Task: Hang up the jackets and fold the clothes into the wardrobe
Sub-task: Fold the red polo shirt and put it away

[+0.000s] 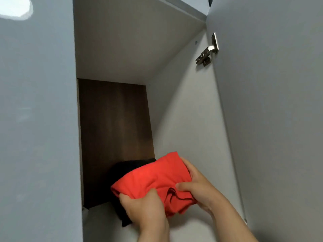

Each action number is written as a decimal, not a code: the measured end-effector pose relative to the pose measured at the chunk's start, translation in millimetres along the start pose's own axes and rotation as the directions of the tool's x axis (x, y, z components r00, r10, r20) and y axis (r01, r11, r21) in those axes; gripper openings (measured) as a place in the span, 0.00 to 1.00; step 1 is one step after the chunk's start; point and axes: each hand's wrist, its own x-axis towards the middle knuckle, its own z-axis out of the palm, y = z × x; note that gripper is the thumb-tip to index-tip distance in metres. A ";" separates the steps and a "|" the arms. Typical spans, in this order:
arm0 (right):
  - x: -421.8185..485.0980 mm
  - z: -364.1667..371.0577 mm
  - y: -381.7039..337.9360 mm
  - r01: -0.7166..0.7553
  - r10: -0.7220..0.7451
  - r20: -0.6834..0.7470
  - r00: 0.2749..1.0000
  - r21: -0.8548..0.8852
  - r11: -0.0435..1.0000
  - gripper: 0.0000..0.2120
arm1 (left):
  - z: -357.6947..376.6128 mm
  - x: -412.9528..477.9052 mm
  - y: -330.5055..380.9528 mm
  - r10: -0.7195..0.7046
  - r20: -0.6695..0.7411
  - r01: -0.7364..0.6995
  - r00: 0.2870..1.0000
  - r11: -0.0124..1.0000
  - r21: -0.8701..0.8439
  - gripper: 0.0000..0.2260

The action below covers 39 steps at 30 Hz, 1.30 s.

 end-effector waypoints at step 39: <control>222.7 6.8 155.2 0.065 0.238 0.243 0.940 -0.815 0.576 0.37 | 90.1 172.7 -72.6 0.026 0.257 -0.254 0.966 0.274 0.928 0.42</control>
